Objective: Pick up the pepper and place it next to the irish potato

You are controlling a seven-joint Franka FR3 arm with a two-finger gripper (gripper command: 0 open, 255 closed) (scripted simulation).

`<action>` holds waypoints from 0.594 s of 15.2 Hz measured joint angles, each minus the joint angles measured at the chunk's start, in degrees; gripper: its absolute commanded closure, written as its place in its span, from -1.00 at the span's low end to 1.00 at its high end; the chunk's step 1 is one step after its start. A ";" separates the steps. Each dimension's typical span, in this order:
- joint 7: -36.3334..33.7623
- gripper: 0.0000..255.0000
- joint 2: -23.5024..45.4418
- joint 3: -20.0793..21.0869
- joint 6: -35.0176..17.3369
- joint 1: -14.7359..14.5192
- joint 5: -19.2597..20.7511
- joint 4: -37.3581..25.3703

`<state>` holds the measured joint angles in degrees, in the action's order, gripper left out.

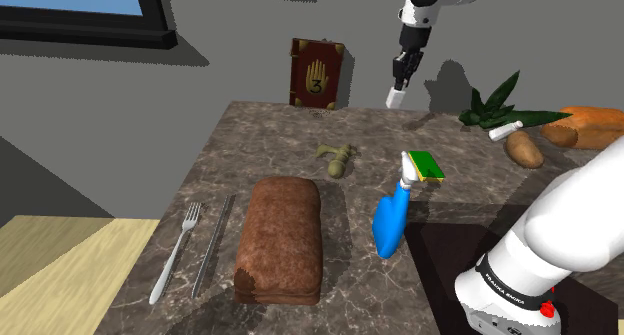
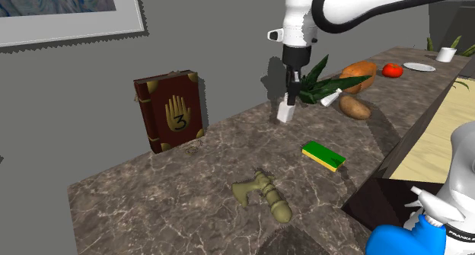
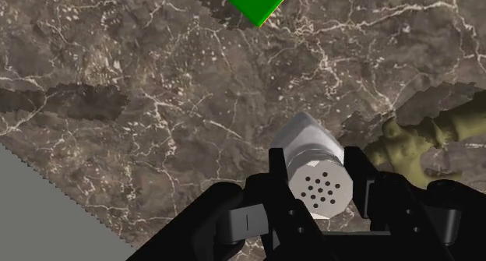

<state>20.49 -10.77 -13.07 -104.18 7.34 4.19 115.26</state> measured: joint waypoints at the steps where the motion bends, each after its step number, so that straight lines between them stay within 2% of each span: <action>1: 0.87 1.00 -1.36 -0.55 0.05 0.50 0.43 1.26; 9: 8.46 1.00 -10.77 -5.56 0.51 4.93 4.49 9.37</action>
<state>28.95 -21.54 -18.63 -103.68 12.27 8.68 124.63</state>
